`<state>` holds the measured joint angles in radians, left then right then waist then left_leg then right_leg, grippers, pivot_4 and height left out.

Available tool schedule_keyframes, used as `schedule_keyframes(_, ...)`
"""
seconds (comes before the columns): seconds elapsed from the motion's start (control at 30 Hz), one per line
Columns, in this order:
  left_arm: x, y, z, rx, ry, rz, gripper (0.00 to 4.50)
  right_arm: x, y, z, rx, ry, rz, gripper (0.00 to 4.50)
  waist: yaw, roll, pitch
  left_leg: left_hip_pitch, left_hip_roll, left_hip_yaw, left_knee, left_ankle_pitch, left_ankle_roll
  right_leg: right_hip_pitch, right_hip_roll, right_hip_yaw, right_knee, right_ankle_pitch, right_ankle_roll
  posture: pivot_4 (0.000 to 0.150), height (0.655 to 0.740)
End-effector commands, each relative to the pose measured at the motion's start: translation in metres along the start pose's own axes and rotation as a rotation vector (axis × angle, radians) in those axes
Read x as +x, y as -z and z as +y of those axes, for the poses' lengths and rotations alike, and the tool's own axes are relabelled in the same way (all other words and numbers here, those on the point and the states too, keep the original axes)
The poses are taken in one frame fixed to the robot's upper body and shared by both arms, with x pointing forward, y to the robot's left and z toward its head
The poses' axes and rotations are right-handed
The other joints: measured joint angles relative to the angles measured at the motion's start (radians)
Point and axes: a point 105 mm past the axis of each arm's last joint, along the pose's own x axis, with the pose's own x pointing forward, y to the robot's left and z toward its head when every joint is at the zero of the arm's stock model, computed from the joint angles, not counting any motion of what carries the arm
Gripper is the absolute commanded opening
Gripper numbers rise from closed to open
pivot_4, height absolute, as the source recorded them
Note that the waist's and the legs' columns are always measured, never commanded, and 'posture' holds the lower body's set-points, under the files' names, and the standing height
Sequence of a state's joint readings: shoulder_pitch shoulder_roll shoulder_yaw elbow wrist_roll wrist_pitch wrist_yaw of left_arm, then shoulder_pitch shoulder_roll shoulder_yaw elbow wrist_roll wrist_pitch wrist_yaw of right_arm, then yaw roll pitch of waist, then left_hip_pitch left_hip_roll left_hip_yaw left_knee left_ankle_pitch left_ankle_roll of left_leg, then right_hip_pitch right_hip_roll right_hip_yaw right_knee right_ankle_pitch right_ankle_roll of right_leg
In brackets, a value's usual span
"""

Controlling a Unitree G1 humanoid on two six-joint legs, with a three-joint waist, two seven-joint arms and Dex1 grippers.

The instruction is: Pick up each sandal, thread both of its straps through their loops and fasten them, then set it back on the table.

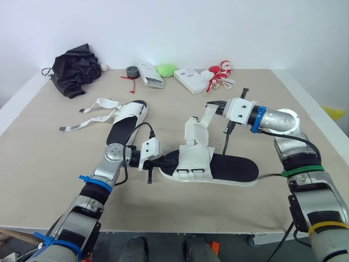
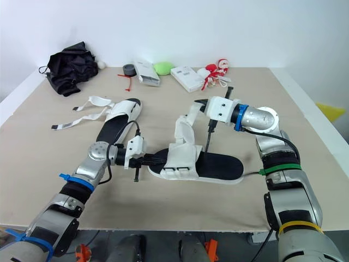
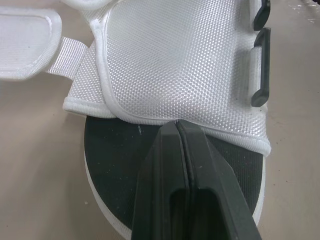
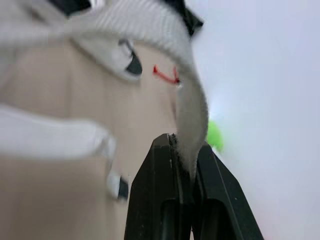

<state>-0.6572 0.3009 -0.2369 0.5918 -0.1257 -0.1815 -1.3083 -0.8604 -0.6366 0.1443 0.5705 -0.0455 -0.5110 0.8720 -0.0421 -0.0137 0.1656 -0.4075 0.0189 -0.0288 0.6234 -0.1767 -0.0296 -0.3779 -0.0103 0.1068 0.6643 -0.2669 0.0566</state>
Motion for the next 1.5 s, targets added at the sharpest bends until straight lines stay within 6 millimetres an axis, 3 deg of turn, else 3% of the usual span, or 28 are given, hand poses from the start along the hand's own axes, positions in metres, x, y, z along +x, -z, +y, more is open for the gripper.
schedule_keyframes(0.03,0.008,0.037,-0.024,-0.095,0.097,0.129,0.00,-0.005,-0.036,-0.017,0.048,0.050,-0.119,0.10,0.000,0.000,0.000,0.000,0.000,0.000,0.000,0.000,0.000,0.000,0.000,0.000,0.000,0.000,0.000,0.150,0.7380)
schedule_keyframes(0.23,0.008,0.037,-0.022,-0.088,0.107,0.133,0.00,-0.016,-0.072,-0.004,0.232,-0.120,-0.190,0.10,0.004,0.000,0.000,-0.001,-0.001,-0.001,0.000,0.000,0.000,0.000,-0.001,-0.001,0.000,-0.001,0.000,0.150,0.7380)
schedule_keyframes(0.3,0.009,0.036,-0.021,-0.083,0.112,0.134,0.00,-0.021,-0.076,0.013,0.216,-0.235,-0.164,0.10,0.006,0.000,0.000,-0.001,-0.001,-0.001,0.000,0.000,0.000,0.000,-0.002,-0.001,0.000,-0.002,0.000,0.150,0.7380)
schedule_keyframes(0.47,0.010,0.035,-0.020,-0.077,0.121,0.133,0.00,-0.032,-0.063,0.051,0.116,-0.457,-0.031,0.10,0.006,-0.001,0.000,-0.001,-0.002,-0.001,0.000,0.000,0.000,-0.001,-0.003,-0.002,0.000,-0.004,-0.003,0.150,0.7380)
schedule_keyframes(0.77,0.010,0.036,-0.021,-0.077,0.132,0.135,0.00,-0.033,-0.061,0.063,-0.075,-0.574,0.023,0.10,0.006,-0.002,0.001,-0.002,-0.004,-0.001,0.000,0.000,0.000,-0.002,-0.004,-0.002,0.000,-0.005,-0.003,0.150,0.7380)
schedule_keyframes(0.8,0.010,0.036,-0.021,-0.077,0.131,0.136,0.00,-0.035,-0.061,0.066,-0.095,-0.597,0.032,0.77,0.007,-0.002,0.001,-0.002,-0.004,-0.001,0.000,0.000,0.000,-0.002,-0.004,-0.002,0.000,-0.005,-0.002,0.150,0.7380)
schedule_keyframes(0.83,0.010,0.036,-0.021,-0.078,0.131,0.136,0.00,-0.037,-0.061,0.069,-0.110,-0.623,0.035,0.89,0.007,-0.002,0.001,-0.002,-0.004,-0.001,0.000,0.000,0.000,-0.002,-0.005,-0.002,0.000,-0.005,-0.001,0.150,0.7380)
schedule_keyframes(0.93,0.010,0.036,-0.022,-0.079,0.131,0.134,0.00,-0.040,-0.062,0.073,-0.136,-0.648,0.037,2.22,0.007,-0.002,0.001,-0.002,-0.004,-0.001,-0.001,0.000,0.000,-0.002,-0.005,-0.002,0.000,-0.004,0.001,0.150,0.7380)
schedule_keyframes(0.97,0.010,0.036,-0.021,-0.079,0.131,0.134,0.00,-0.040,-0.062,0.073,-0.146,-0.644,0.037,2.94,0.007,-0.002,0.001,-0.002,-0.004,-0.001,-0.001,0.000,0.000,-0.002,-0.005,-0.003,0.000,-0.005,0.001,0.150,0.7380)
schedule_keyframes(1.0,0.011,0.036,-0.022,-0.080,0.131,0.133,0.00,-0.041,-0.062,0.073,-0.161,-0.644,0.042,3.10,0.007,-0.002,0.001,-0.002,-0.004,-0.001,-0.001,0.000,0.000,-0.002,-0.005,-0.003,0.000,-0.005,0.001,0.150,0.7380)
schedule_keyframes(1.1,0.011,0.036,-0.022,-0.081,0.131,0.131,0.00,-0.041,-0.060,0.070,-0.183,-0.625,0.052,4.44,0.007,-0.003,0.001,-0.002,-0.004,-0.001,-0.001,0.000,0.000,-0.002,-0.005,-0.003,0.000,-0.006,-0.002,0.150,0.7380)
schedule_keyframes(1.2,0.012,0.036,-0.022,-0.083,0.131,0.129,0.00,-0.040,-0.062,0.059,-0.136,-0.568,0.046,4.44,0.007,-0.003,0.001,-0.002,-0.005,-0.001,-0.001,0.000,0.000,-0.002,-0.006,-0.003,0.000,-0.006,-0.002,0.150,0.7380)
schedule_keyframes(1.3,0.013,0.036,-0.023,-0.083,0.134,0.128,0.00,-0.044,-0.064,0.043,0.025,-0.492,0.048,4.44,0.007,-0.003,0.002,-0.002,-0.006,-0.001,-0.001,0.000,0.000,-0.002,-0.007,-0.003,0.000,-0.006,-0.002,0.150,0.7380)
schedule_keyframes(1.37,0.013,0.036,-0.023,-0.084,0.134,0.127,0.00,-0.050,-0.072,0.030,0.250,-0.456,0.024,4.44,0.008,-0.003,0.002,-0.002,-0.006,-0.001,-0.001,0.000,0.000,-0.001,-0.007,-0.003,0.000,-0.007,-0.002,0.150,0.7380)
schedule_keyframes(1.43,0.013,0.036,-0.023,-0.086,0.135,0.127,0.00,-0.072,-0.077,0.020,0.618,-0.488,0.001,4.44,0.011,-0.003,0.002,-0.002,-0.006,-0.002,-0.001,0.000,0.000,-0.001,-0.008,-0.003,0.000,-0.006,-0.001,0.150,0.7380)
schedule_keyframes(1.5,0.013,0.037,-0.024,-0.088,0.137,0.129,0.00,-0.092,-0.084,0.017,0.848,-0.536,-0.032,4.44,0.013,-0.004,0.002,-0.003,-0.007,-0.002,-0.001,0.000,0.000,-0.001,-0.009,-0.004,0.000,-0.006,0.000,0.150,0.7380)
